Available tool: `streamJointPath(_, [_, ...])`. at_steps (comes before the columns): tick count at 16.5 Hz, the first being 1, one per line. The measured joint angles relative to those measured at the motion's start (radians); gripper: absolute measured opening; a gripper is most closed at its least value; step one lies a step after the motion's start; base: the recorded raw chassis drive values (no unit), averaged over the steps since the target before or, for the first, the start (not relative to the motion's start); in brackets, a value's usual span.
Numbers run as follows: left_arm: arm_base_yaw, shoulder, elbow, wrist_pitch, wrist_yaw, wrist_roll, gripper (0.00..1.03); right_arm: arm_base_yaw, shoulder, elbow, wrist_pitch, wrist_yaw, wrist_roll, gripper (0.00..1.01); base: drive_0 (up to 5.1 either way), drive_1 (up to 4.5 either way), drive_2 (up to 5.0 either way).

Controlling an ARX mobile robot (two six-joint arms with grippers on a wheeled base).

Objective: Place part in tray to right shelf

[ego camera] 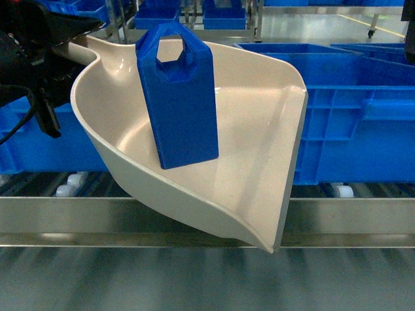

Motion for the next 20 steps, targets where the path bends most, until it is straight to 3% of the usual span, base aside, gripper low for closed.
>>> streamJointPath(20, [0.0,0.0,0.0,0.0,0.0,0.0,0.13,0.0,0.0,0.0,0.0,0.0,0.0,0.98,0.0,0.0,0.0])
